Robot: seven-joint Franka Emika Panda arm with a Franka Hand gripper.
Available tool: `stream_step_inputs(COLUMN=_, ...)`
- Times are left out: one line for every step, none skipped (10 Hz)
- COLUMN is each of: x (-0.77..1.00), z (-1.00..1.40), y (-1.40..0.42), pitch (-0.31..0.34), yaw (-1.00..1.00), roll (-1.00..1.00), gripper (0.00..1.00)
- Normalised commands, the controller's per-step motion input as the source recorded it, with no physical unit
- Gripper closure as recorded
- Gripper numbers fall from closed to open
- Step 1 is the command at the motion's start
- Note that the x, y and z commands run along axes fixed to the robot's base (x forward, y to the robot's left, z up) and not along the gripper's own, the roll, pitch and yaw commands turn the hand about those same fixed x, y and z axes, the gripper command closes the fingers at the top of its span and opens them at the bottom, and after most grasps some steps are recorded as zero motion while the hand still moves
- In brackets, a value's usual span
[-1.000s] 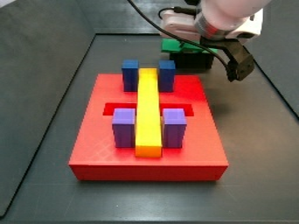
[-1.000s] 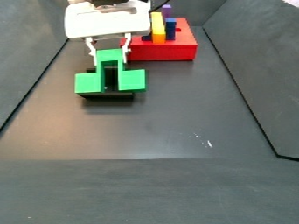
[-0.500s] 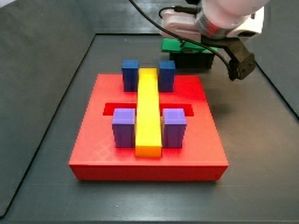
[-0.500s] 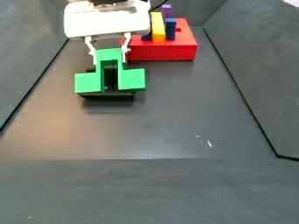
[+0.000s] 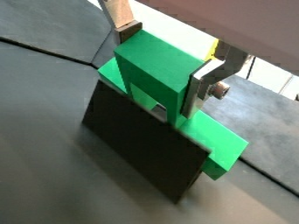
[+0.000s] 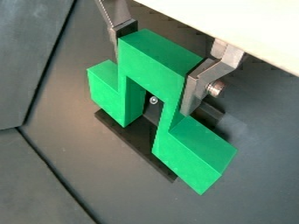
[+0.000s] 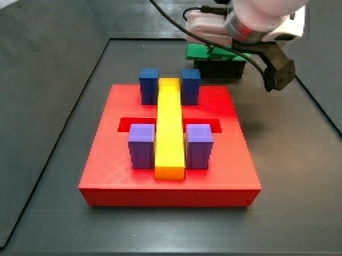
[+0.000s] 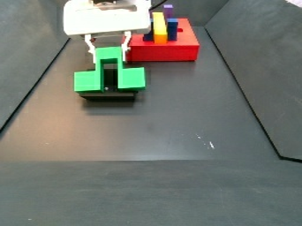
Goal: Pick up the green object. Move up. Place the green object on the fixture. Regrasp the green object. Move to above the board. Insert the green object.
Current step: Regrasp the green object, then move to above the board.
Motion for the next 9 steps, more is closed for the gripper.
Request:
stream_step_inputs(x=0.0, z=0.0, y=0.0, pitch=0.0, yaw=0.0, roll=0.0, gripper=1.0)
stream_step_inputs(x=0.0, z=0.0, y=0.0, pitch=0.0, yaw=0.0, roll=0.0, gripper=1.0)
stream_step_inputs(x=0.0, z=0.0, y=0.0, pitch=0.0, yaw=0.0, roll=0.0, gripper=1.0)
stream_step_inputs(x=0.0, z=1.4, y=0.0, pitch=0.0, yaw=0.0, roll=0.0, gripper=1.0)
stream_step_inputs(x=0.0, z=1.4, y=0.0, pitch=-0.017, yaw=0.0, roll=-0.02, gripper=1.0)
stream_step_inputs(x=-0.02, z=1.4, y=0.0, pitch=-0.041, yaw=-0.01, roll=-0.07, gripper=1.0)
stream_step_inputs(x=-0.02, z=1.4, y=0.01, pitch=-0.044, yaw=-0.01, roll=-0.04, gripper=1.0)
stream_step_inputs(x=-0.01, z=1.4, y=0.0, pitch=0.002, yaw=-0.03, roll=-0.01, gripper=1.0)
stream_step_inputs(x=-0.01, z=1.4, y=-0.01, pitch=0.017, yaw=-0.03, roll=-0.01, gripper=1.0)
